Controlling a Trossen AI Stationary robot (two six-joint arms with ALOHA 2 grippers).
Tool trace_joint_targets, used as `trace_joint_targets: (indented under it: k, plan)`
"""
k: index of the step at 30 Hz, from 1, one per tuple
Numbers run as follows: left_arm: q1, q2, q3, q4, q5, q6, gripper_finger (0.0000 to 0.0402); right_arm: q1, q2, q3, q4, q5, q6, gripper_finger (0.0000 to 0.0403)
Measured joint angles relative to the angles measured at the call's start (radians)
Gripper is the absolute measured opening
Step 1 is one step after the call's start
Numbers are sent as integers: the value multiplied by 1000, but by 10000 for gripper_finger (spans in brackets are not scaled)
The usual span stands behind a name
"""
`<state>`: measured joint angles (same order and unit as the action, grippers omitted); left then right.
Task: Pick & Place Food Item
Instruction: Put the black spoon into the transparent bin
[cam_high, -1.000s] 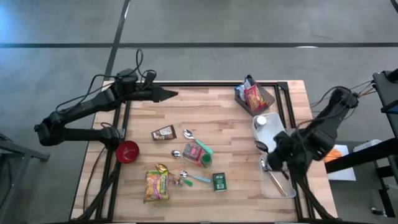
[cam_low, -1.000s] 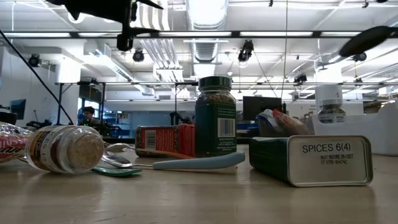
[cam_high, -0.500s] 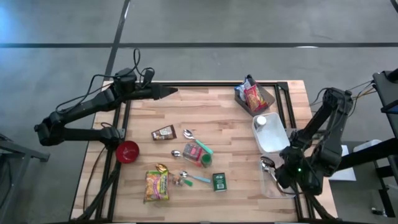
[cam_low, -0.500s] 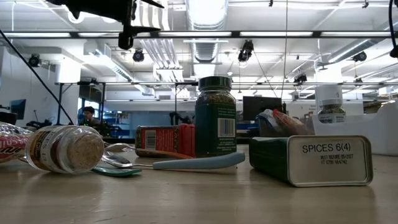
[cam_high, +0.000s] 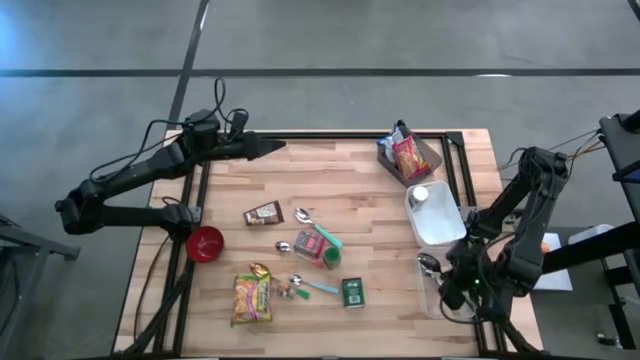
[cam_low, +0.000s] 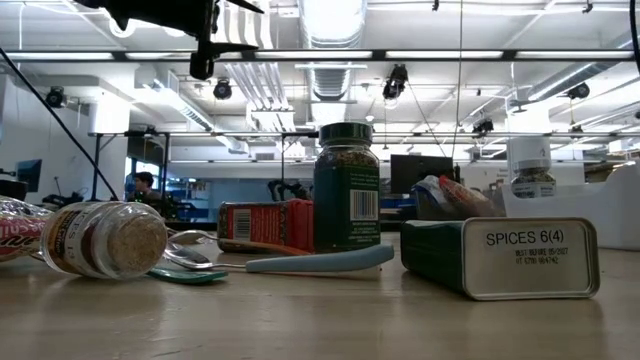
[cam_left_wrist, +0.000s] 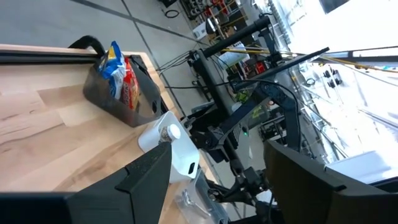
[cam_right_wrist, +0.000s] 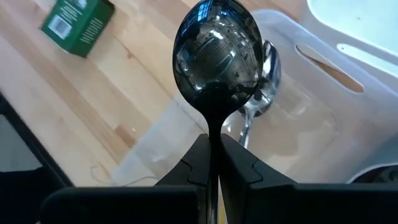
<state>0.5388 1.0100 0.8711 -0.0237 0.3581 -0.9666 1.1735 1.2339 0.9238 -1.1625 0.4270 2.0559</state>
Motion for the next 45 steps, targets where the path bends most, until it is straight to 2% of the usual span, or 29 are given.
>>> trace_joint_targets:
  k: [14,21,30,45]
  plan:
    - [0,0,0,3,0,-10,257,36,11,-128,100,3,47,9]
    - [0,0,0,5,0,-30,257,35,12,-184,114,47,85,9]
    - [0,0,0,5,-3,-30,257,35,19,-271,290,55,92,9]
    - [0,0,0,5,-3,-30,257,35,102,-271,314,58,92,16]
